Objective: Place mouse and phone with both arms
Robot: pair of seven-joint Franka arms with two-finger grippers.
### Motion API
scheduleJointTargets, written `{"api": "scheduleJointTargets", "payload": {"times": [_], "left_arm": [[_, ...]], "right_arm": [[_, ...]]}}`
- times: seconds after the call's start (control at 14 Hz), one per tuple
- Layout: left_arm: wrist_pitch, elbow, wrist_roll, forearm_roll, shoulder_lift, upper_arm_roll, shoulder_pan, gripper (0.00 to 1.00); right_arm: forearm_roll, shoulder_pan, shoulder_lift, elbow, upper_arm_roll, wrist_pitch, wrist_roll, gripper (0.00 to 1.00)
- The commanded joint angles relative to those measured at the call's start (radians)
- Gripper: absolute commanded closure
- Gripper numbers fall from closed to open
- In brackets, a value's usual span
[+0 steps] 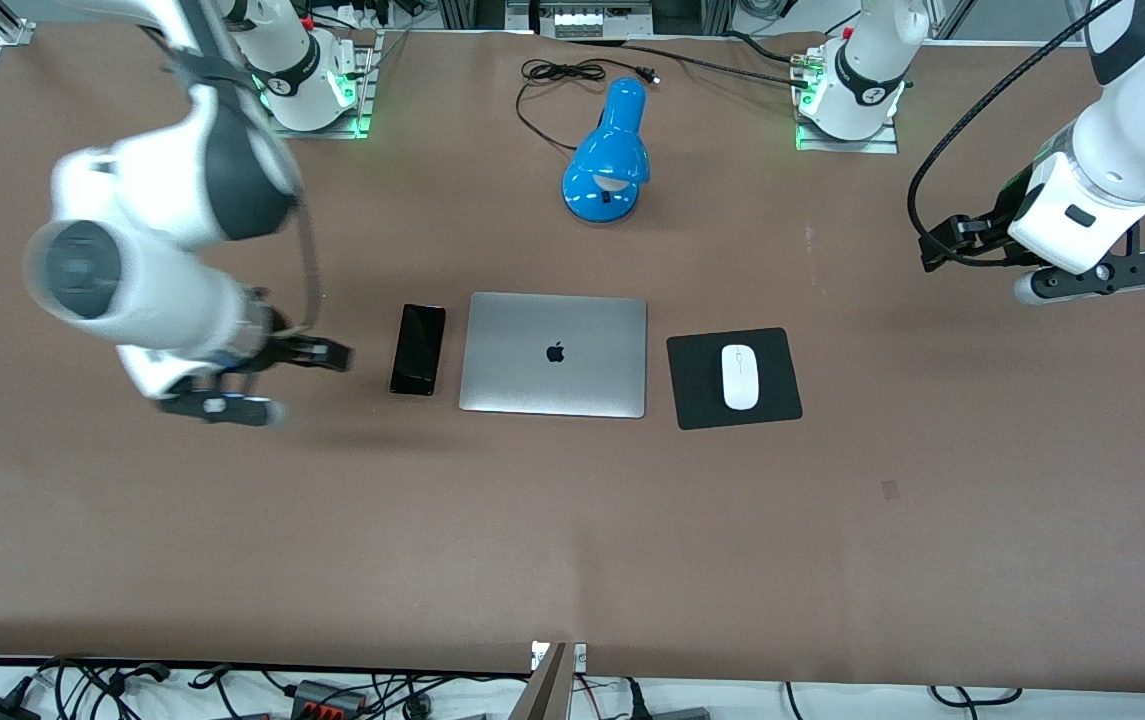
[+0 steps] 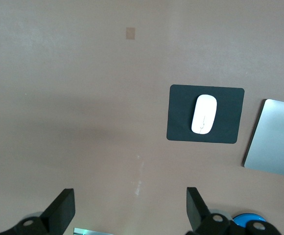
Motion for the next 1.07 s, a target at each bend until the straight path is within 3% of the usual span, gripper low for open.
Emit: {"api": "scheduleJointTargets", "payload": {"times": [0.0, 0.14, 0.57, 0.71, 0.86, 1.0], "left_arm": [[-0.019, 0.023, 0.009, -0.017, -0.001, 0.000, 0.001, 0.00], [-0.019, 0.023, 0.009, -0.017, -0.001, 0.000, 0.001, 0.00], [-0.022, 0.023, 0.060, -0.017, 0.003, 0.001, 0.001, 0.00], [-0.024, 0.023, 0.060, -0.017, 0.003, 0.003, 0.001, 0.00], [-0.024, 0.023, 0.060, -0.017, 0.003, 0.003, 0.001, 0.00], [-0.024, 0.023, 0.060, -0.017, 0.005, 0.004, 0.003, 0.00]], "right_arm": [[-0.011, -0.063, -0.008, 0.115, 0.011, -0.103, -0.082, 0.00], [-0.059, -0.080, -0.027, 0.121, 0.005, -0.105, -0.136, 0.00], [-0.063, -0.214, -0.068, 0.143, -0.015, -0.100, -0.427, 0.00], [-0.071, -0.227, -0.091, 0.135, -0.013, -0.094, -0.432, 0.00], [-0.080, -0.225, -0.132, 0.067, -0.015, -0.046, -0.432, 0.00], [-0.091, -0.225, -0.209, -0.071, -0.013, 0.032, -0.432, 0.00]]}}
